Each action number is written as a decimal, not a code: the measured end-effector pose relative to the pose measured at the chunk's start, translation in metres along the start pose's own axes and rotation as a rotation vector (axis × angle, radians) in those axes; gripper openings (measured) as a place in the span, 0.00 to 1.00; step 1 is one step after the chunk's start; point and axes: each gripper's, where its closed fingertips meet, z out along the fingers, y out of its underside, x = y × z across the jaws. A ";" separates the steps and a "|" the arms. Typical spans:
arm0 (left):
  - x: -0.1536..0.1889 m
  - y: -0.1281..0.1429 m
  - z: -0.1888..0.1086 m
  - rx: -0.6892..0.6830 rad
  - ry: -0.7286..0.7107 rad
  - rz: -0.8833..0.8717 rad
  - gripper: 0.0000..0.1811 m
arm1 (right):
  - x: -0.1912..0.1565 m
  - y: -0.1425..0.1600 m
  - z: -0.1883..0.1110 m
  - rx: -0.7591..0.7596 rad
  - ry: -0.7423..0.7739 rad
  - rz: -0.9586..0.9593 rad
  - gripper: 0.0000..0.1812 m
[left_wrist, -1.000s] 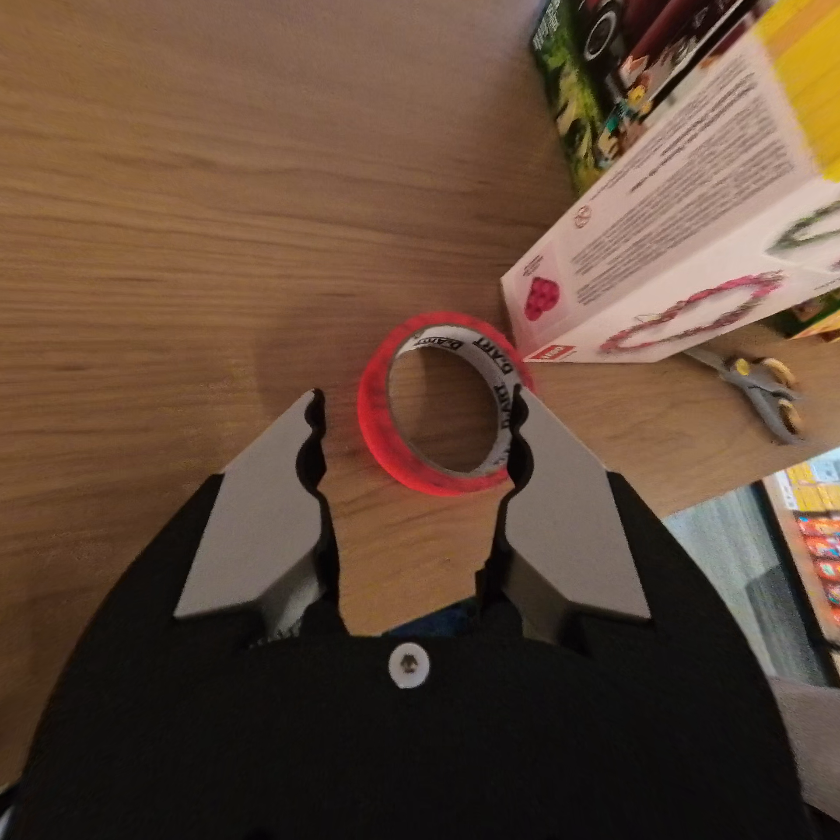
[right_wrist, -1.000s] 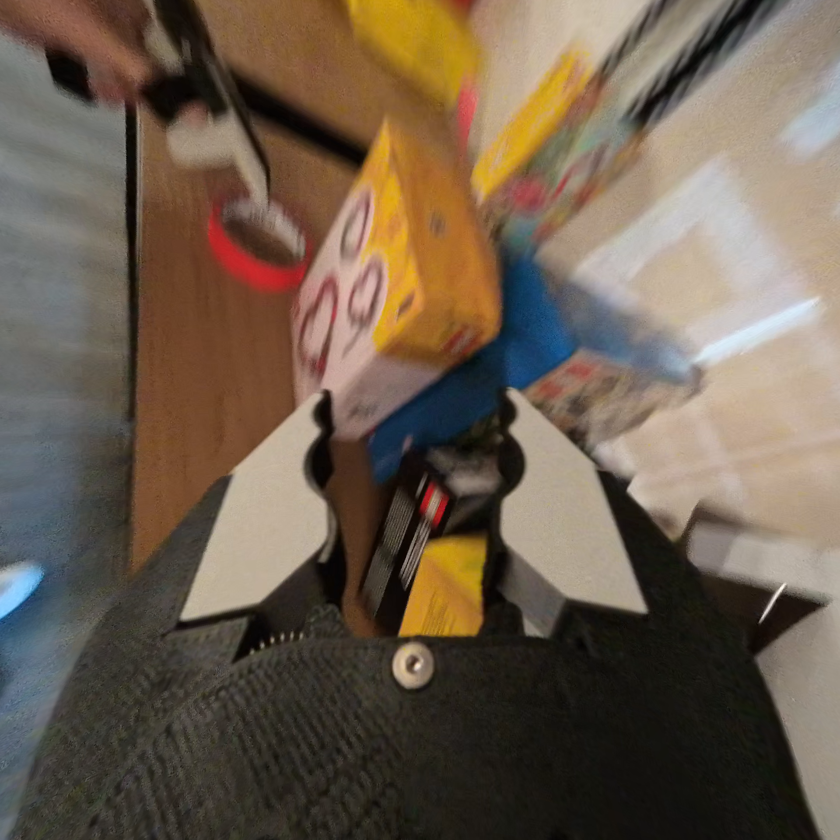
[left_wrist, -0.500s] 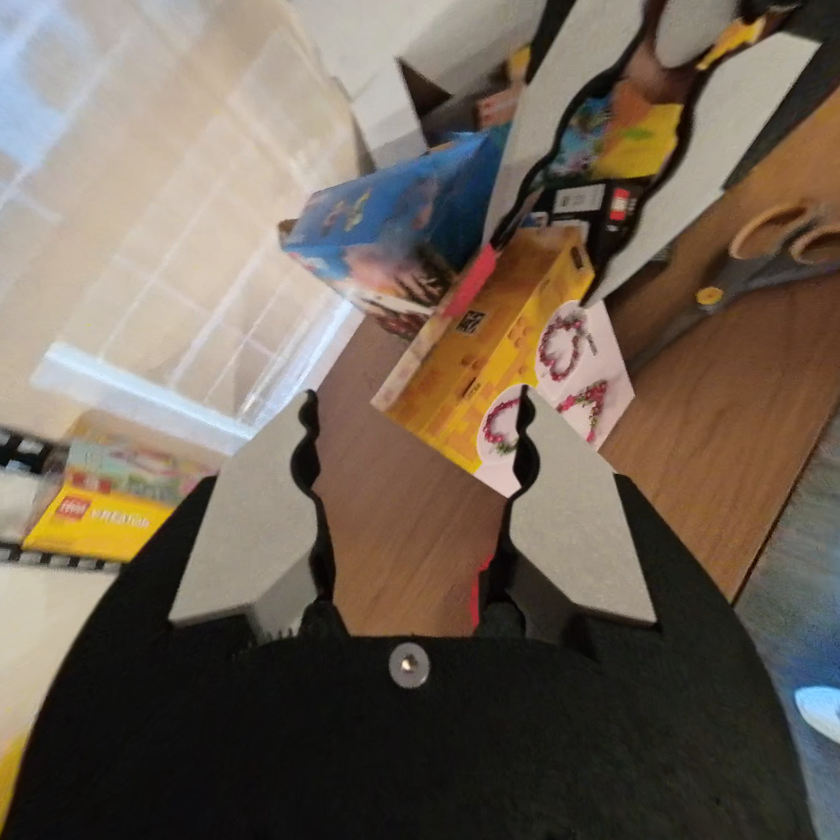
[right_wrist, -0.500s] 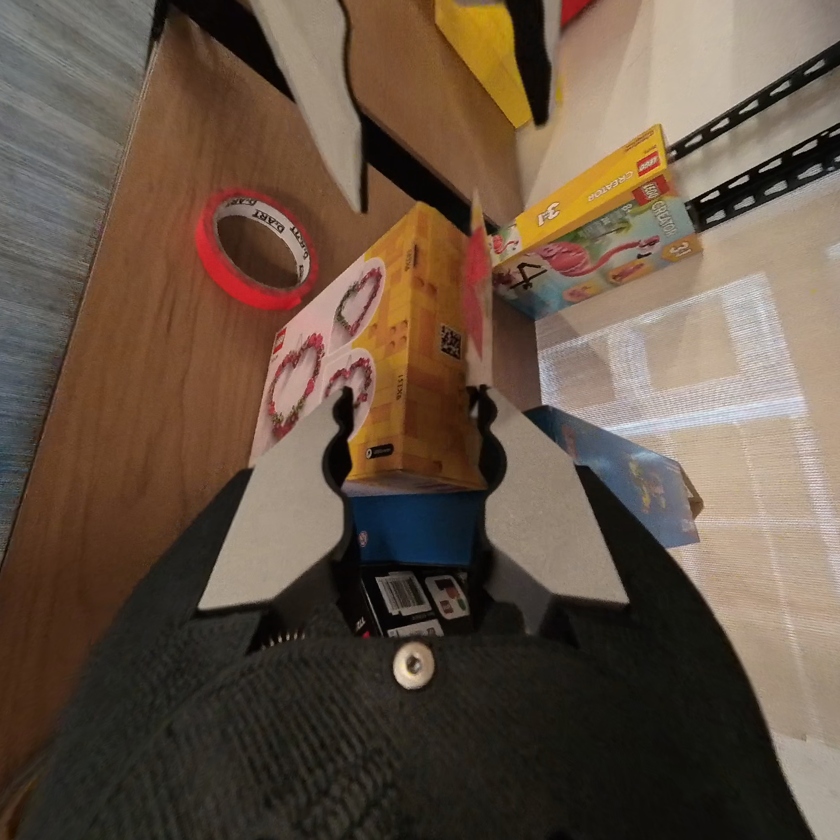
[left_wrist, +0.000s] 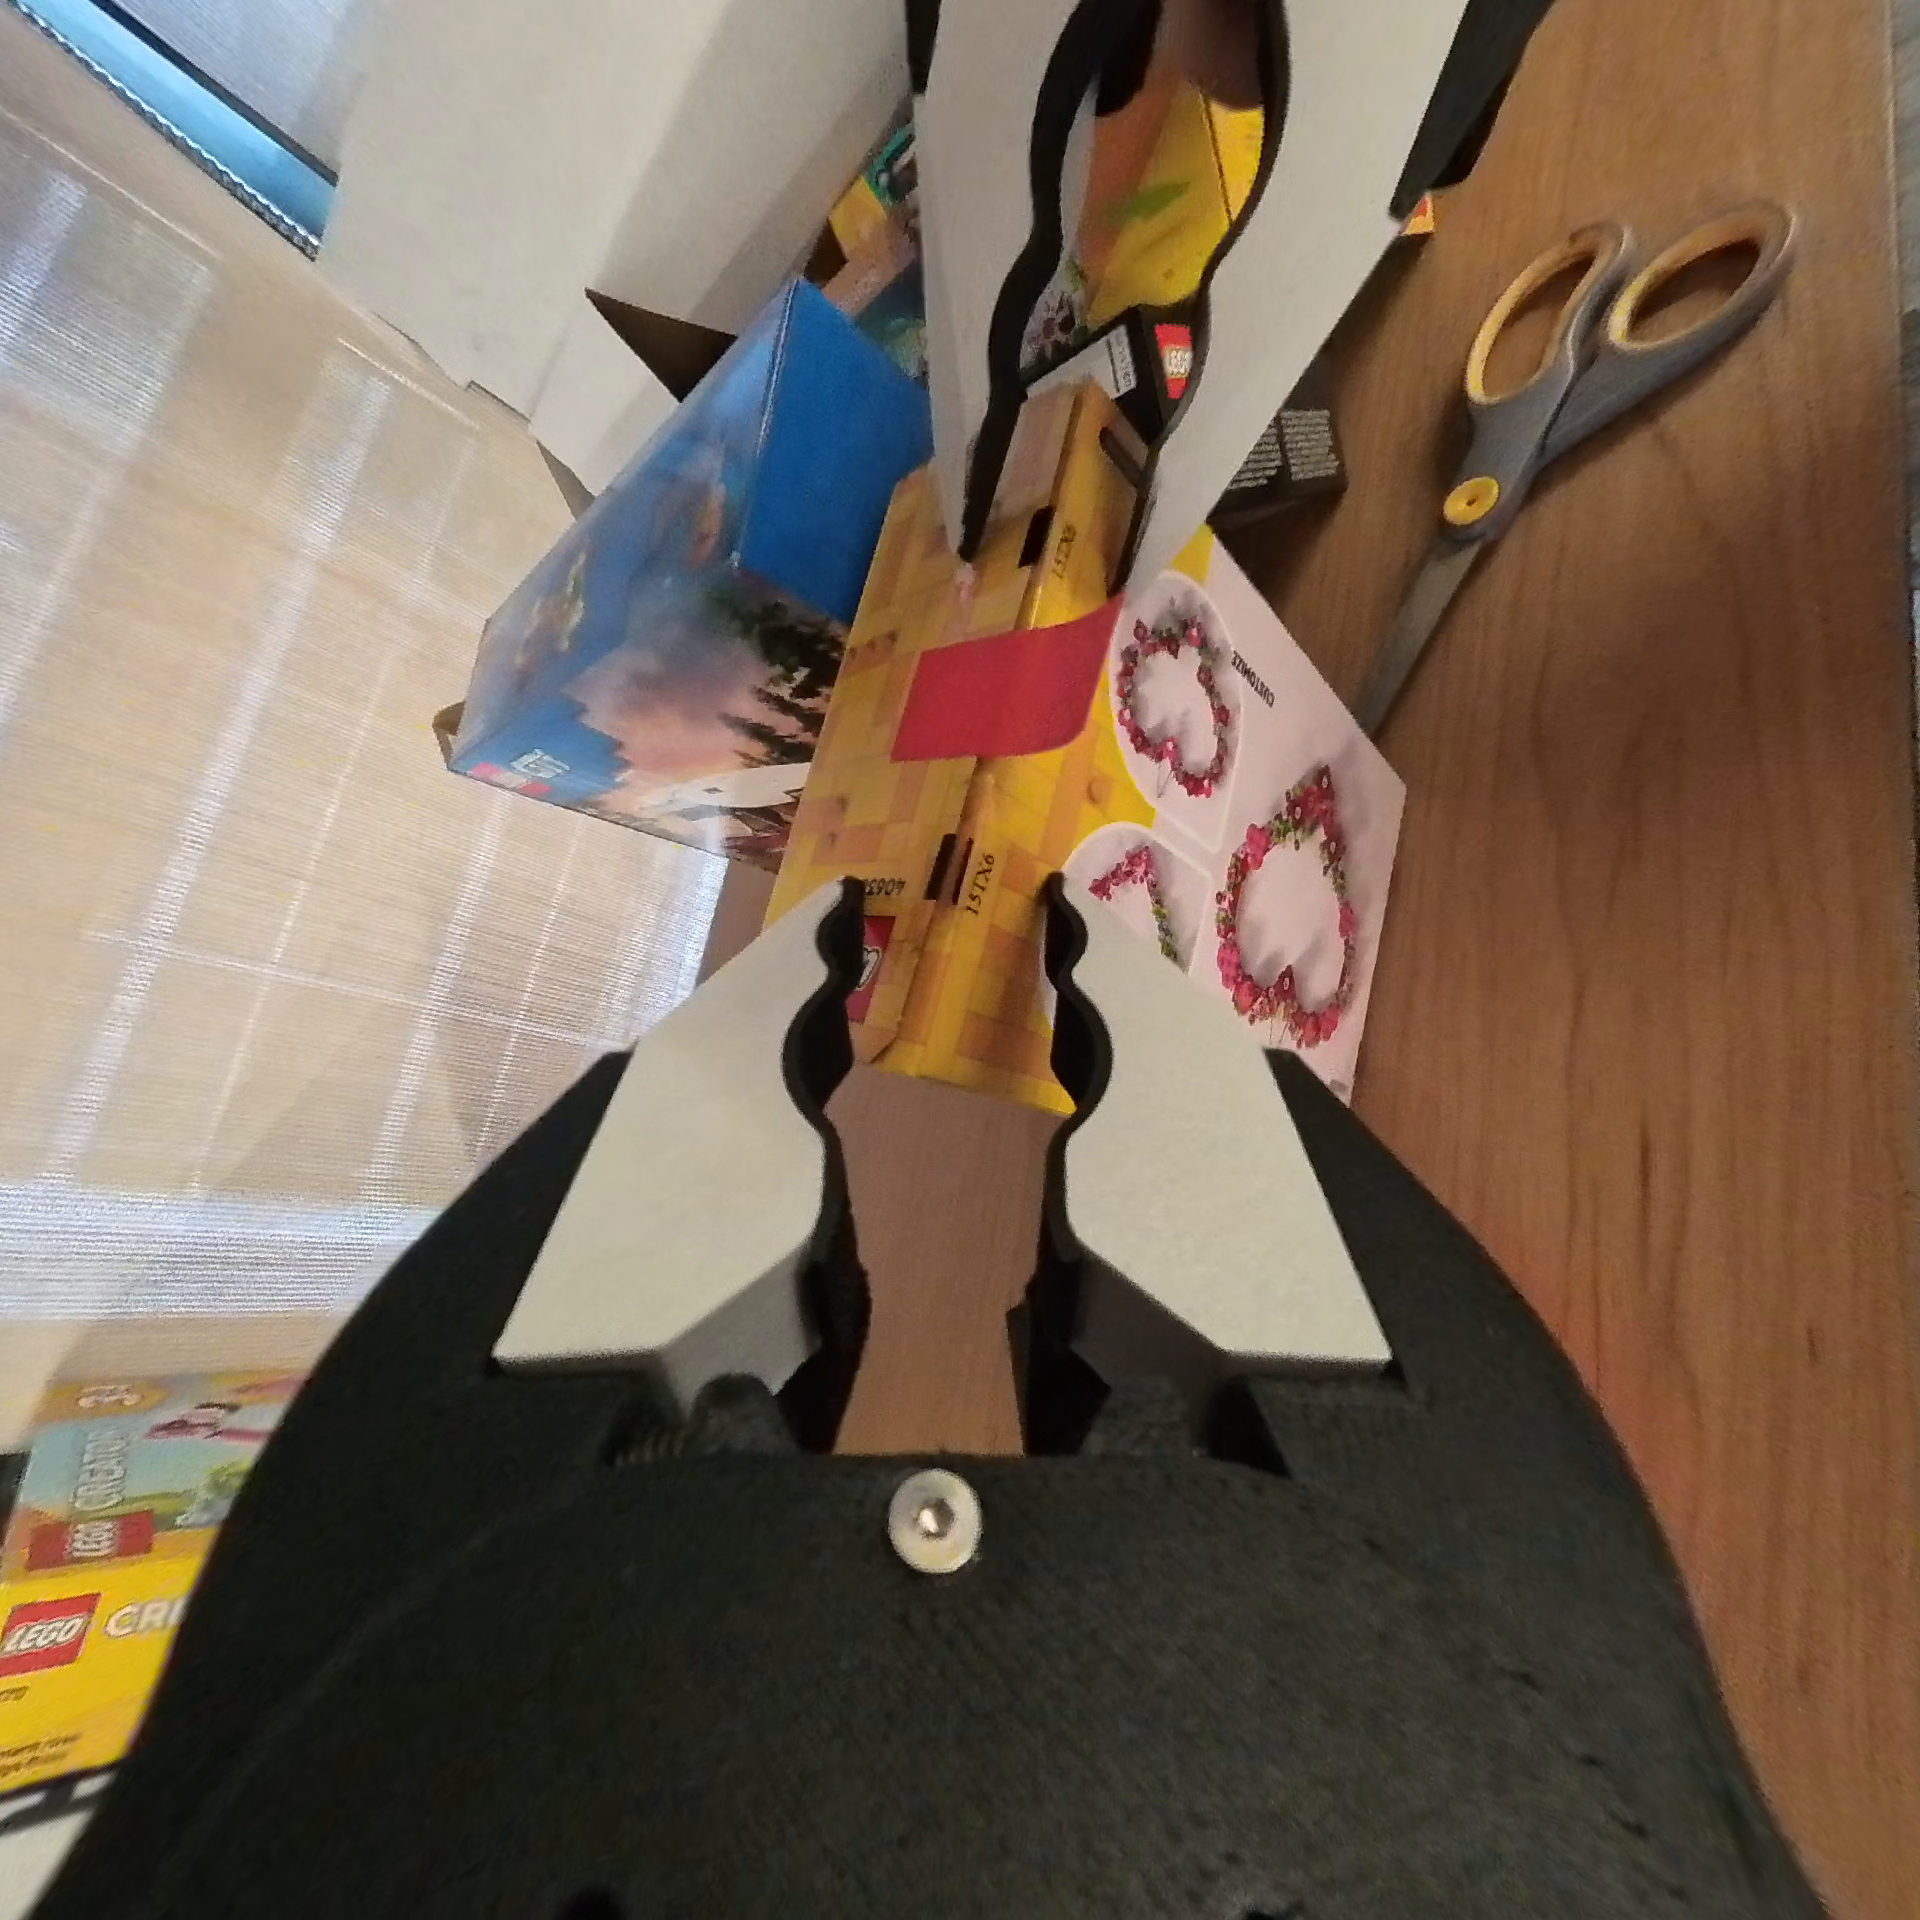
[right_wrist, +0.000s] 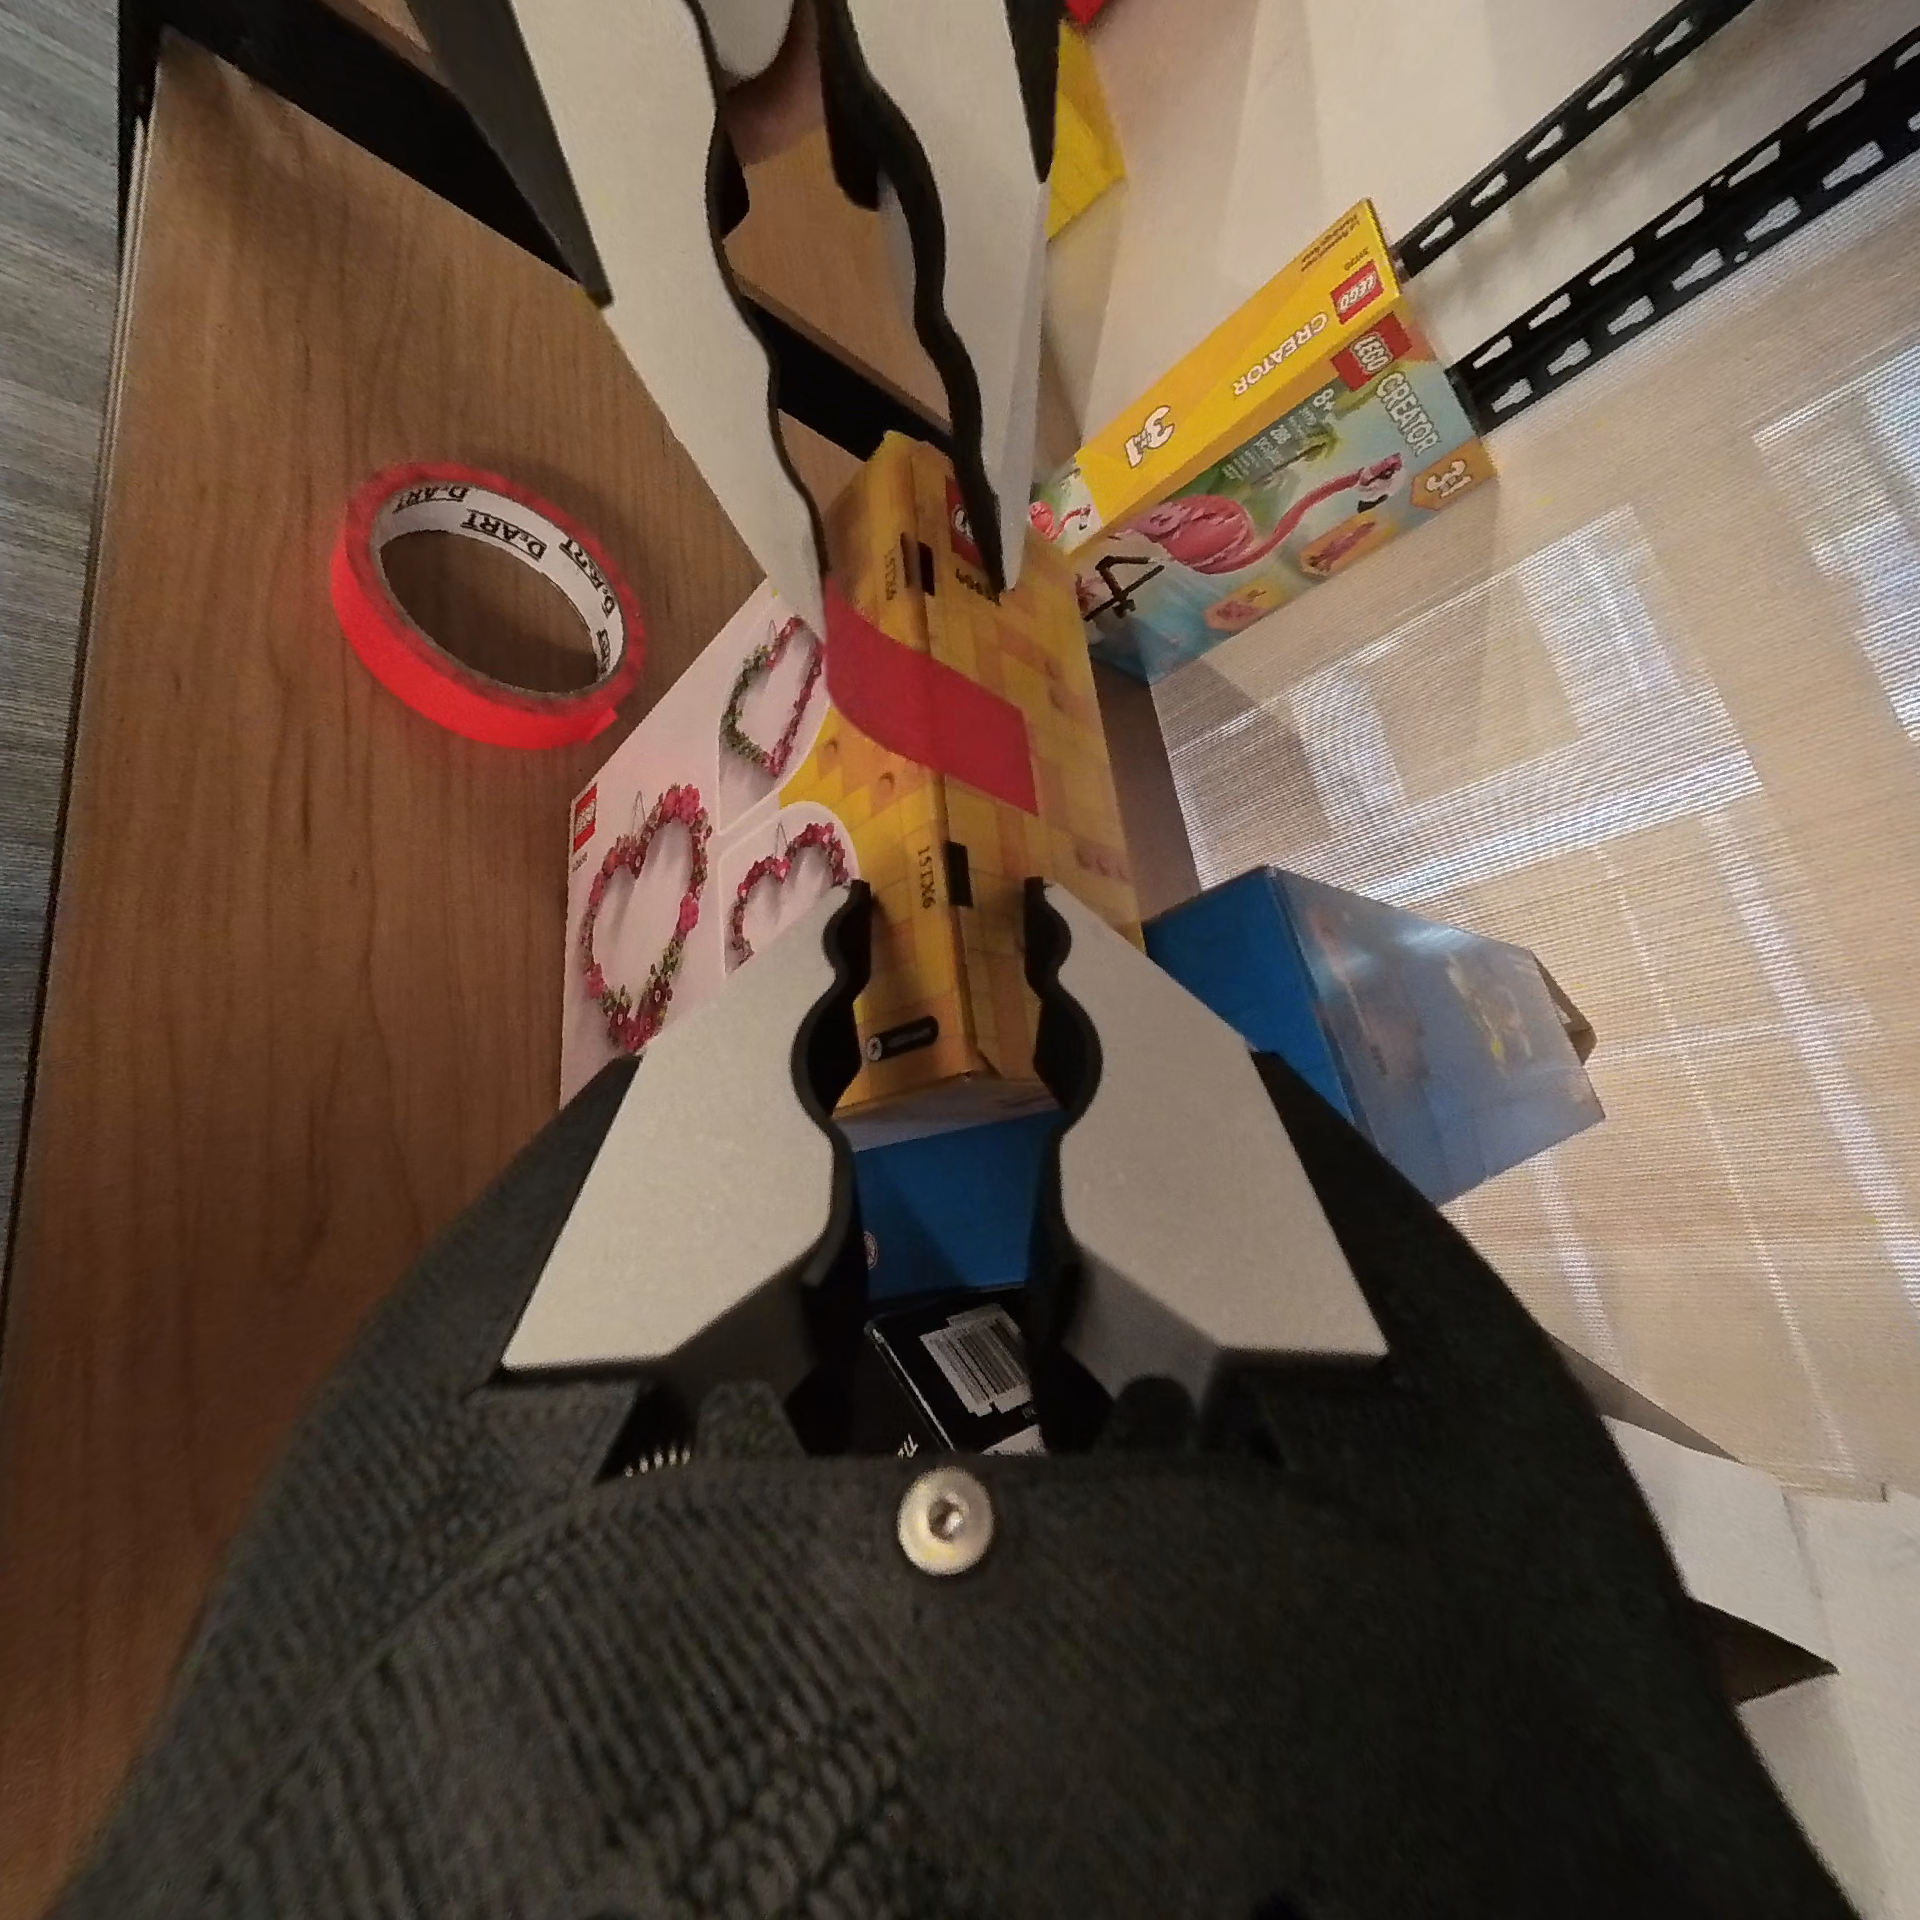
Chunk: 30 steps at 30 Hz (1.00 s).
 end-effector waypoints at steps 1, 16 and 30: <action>0.000 0.000 0.000 0.009 0.001 -0.001 0.18 | 0.000 0.000 0.000 -0.006 -0.006 0.000 0.16; 0.001 -0.008 -0.004 0.092 -0.063 -0.124 0.12 | 0.000 -0.005 0.005 0.045 -0.032 0.033 0.12; 0.024 -0.045 0.000 -0.062 -0.307 0.468 0.05 | 0.000 -0.004 0.006 0.057 -0.041 0.032 0.12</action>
